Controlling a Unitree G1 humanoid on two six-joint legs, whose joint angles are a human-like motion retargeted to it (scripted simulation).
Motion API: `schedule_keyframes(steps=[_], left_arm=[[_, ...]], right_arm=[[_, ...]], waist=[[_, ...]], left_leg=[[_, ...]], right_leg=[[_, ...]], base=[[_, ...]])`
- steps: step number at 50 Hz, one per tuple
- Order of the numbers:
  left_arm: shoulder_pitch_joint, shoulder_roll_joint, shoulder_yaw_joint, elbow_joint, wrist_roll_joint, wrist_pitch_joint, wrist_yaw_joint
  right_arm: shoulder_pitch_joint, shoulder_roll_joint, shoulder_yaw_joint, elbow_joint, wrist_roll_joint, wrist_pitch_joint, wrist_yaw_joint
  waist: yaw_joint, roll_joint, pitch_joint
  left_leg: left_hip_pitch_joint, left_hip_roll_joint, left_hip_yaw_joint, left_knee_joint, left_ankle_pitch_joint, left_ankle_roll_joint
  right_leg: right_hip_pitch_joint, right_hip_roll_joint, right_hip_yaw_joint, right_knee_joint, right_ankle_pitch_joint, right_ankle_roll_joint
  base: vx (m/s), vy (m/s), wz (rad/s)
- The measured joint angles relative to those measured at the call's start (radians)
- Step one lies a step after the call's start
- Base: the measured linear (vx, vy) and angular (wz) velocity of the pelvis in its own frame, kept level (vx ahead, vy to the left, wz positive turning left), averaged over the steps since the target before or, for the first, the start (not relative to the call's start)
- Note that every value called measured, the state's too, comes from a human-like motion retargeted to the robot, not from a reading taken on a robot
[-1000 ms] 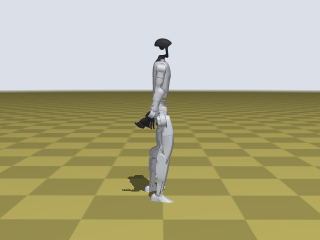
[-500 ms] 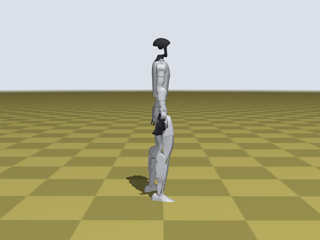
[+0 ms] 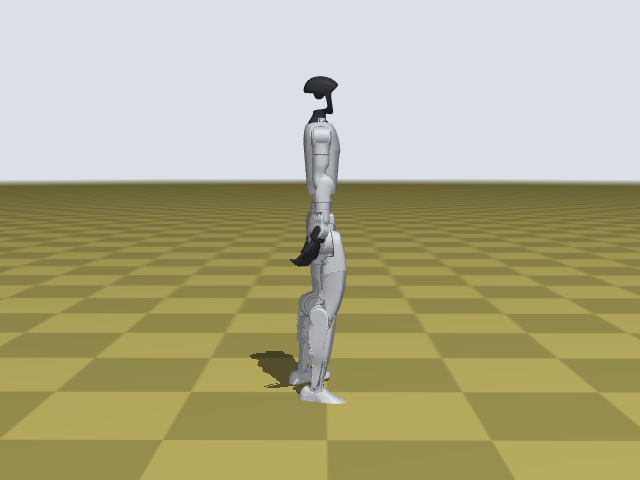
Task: In place motions
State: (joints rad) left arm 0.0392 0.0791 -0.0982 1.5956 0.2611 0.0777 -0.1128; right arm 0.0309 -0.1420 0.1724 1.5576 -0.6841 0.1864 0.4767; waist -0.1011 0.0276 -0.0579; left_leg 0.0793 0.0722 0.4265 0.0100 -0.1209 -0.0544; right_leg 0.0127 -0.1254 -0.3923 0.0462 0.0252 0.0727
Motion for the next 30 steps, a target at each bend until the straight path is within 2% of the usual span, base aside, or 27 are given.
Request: schedule_keyframes(steps=[5,13,23,30], left_arm=[[-0.025,0.021,0.043,-0.019,-0.049,-0.007,-0.063],[-0.044,0.027,0.086,-0.048,-0.133,-0.018,-0.011],[-0.028,0.063,0.091,-0.062,-0.044,-0.024,-0.086],[-0.011,0.086,0.141,-0.003,-0.064,-0.004,-0.047]], right_arm=[[-0.028,-0.002,0.002,-0.021,0.012,-0.010,0.011],[-0.049,0.008,-0.021,-0.034,0.121,-0.030,0.018],[-0.037,0.004,-0.019,-0.043,0.075,-0.042,0.040],[-0.021,-0.021,-0.039,-0.012,0.081,-0.023,0.015]], waist=[[-0.004,-0.001,0.000],[-0.001,-0.001,-0.003],[-0.003,0.003,-0.004],[-0.011,0.008,-0.009]], left_leg=[[-0.006,0.001,-0.007,0.005,0.002,-0.001],[-0.013,0.001,-0.012,0.006,0.004,-0.003],[-0.019,0.001,-0.017,0.007,0.004,-0.004],[-0.026,0.003,-0.021,0.008,0.003,-0.004]], right_leg=[[-0.002,-0.003,-0.006,0.001,0.002,0.000],[-0.006,-0.005,-0.010,0.002,0.001,-0.001],[-0.010,-0.006,-0.012,0.006,-0.004,-0.001],[-0.015,-0.005,-0.016,0.008,-0.008,0.000]], base=[[0.00,0.00,0.00],[0.00,0.00,0.00],[0.00,0.00,0.00],[0.00,0.00,0.00]])
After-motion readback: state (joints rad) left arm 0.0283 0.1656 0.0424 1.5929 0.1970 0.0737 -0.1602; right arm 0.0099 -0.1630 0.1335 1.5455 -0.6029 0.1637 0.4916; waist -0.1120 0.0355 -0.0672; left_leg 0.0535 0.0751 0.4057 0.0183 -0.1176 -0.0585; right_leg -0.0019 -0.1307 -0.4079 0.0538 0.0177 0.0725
